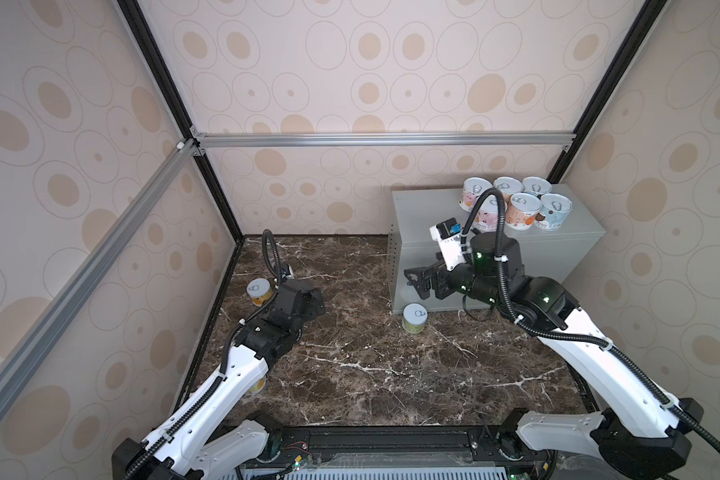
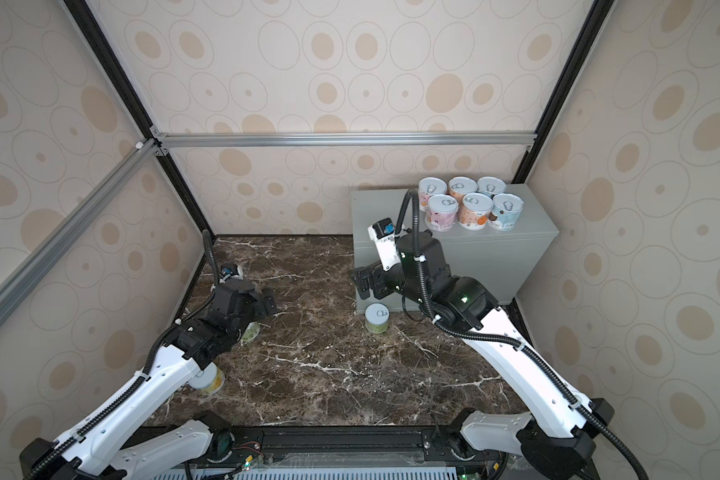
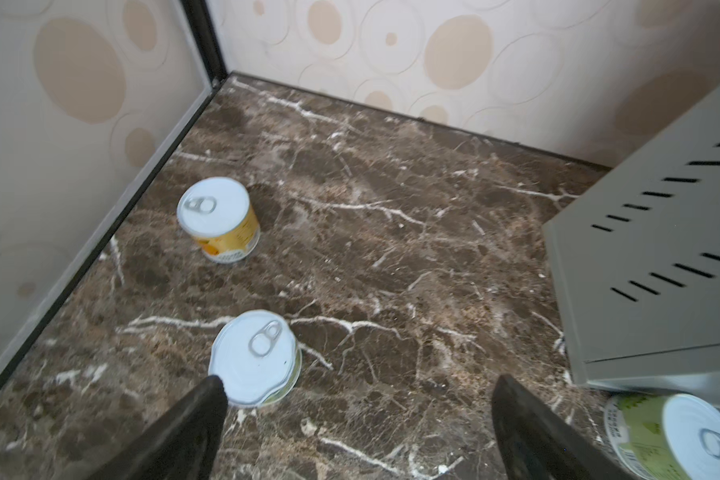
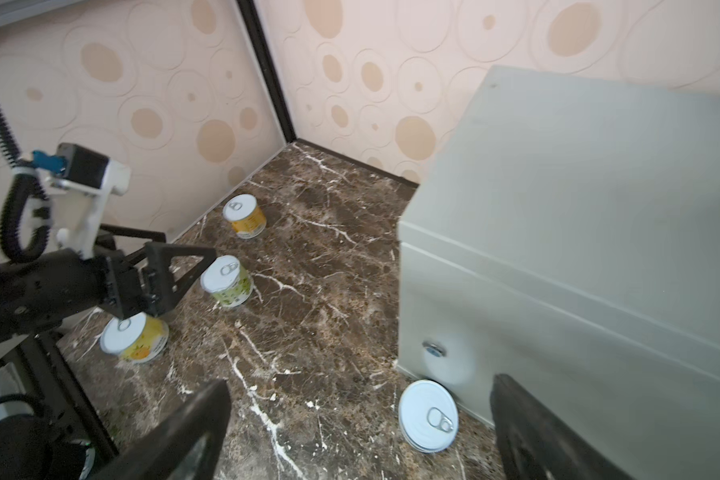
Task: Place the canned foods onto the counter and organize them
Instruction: 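Lower the left gripper onto a green-labeled floor can while the right draws back down, then close the left gripper on the green-labeled white-lidded can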
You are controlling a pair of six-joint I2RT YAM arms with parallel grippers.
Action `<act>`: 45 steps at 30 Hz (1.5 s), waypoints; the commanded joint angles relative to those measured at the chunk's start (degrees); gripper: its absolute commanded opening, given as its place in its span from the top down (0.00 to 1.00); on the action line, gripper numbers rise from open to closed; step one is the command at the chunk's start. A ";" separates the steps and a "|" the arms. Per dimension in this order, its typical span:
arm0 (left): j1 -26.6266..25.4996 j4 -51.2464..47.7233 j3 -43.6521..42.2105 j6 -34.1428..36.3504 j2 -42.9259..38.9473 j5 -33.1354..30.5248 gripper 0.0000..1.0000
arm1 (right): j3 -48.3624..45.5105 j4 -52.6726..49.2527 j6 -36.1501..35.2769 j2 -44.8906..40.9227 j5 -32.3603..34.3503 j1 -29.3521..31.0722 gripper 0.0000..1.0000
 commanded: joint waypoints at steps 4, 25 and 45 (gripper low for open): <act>1.72 -6.67 -3.94 -12.83 0.83 -6.96 0.01 | -14.63 13.15 4.01 -2.90 -4.09 5.13 0.01; 3.77 -0.25 -10.89 -14.91 5.08 -7.89 0.01 | -40.21 31.78 11.21 -2.15 -11.43 8.35 0.01; 10.25 8.65 -8.06 -12.59 25.33 -4.76 0.01 | -42.30 32.07 12.73 -3.51 -8.78 8.38 0.01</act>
